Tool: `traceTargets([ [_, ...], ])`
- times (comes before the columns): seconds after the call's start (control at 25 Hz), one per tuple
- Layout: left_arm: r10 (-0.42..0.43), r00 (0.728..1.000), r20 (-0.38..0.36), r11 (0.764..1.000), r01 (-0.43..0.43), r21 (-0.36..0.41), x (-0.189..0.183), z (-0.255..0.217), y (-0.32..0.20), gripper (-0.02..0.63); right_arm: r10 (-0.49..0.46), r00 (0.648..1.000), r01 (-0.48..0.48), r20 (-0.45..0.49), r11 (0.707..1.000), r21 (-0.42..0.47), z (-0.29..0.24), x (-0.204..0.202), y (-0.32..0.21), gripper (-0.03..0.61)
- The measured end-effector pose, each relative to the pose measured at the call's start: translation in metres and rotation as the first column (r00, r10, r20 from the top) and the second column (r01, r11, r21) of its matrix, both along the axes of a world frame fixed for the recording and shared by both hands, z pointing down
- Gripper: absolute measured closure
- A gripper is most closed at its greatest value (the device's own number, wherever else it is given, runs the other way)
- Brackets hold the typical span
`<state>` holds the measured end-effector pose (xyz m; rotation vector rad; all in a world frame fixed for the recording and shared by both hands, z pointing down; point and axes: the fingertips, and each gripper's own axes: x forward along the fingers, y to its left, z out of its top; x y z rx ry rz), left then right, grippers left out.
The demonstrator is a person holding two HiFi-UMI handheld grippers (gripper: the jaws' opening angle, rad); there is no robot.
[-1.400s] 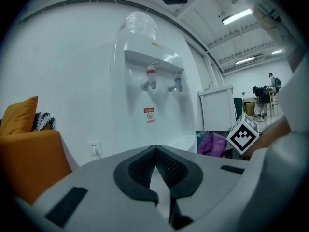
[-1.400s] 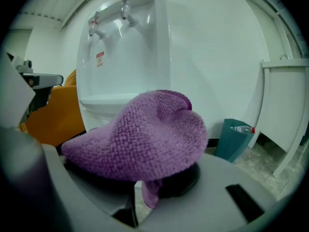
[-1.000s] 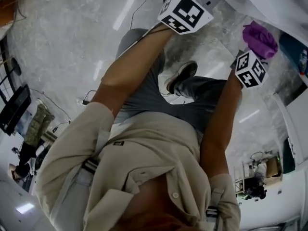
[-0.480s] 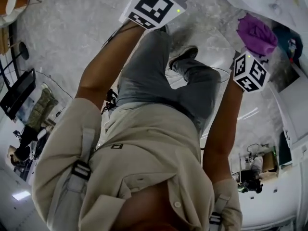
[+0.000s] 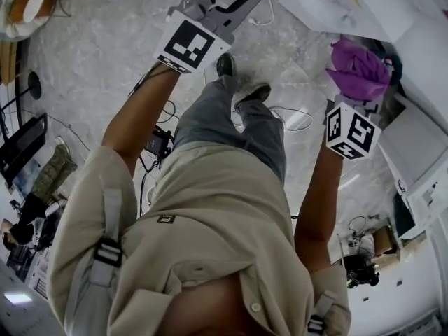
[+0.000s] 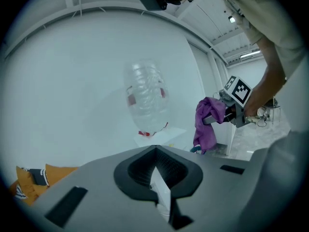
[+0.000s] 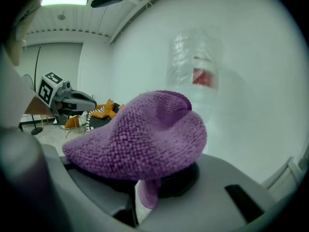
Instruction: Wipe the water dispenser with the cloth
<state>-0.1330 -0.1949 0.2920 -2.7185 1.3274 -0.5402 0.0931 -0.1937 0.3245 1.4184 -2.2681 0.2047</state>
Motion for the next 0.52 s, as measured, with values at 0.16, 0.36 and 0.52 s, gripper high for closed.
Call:
traceTargets([
  [0.16, -0.034, 0.999, -0.032, 0.999, 0.036, 0.040, -0.011, -0.054, 0.014, 0.598, -0.036, 0.999, 0.037, -0.019, 0.998, 0.051, -0.059, -0.002, 0.009, 0.515],
  [0.36, -0.073, 0.993, -0.090, 0.995, 0.079, 0.063, -0.020, -0.112, 0.046, 0.598, -0.074, 0.996, 0.078, -0.044, 0.992, 0.096, -0.125, 0.002, 0.036, 0.515],
  [0.52, -0.094, 0.992, -0.086, 0.993, 0.099, 0.058, -0.026, -0.132, 0.078, 0.598, -0.125, 0.991, 0.131, -0.051, 0.982, 0.135, -0.172, -0.003, 0.066, 0.515],
])
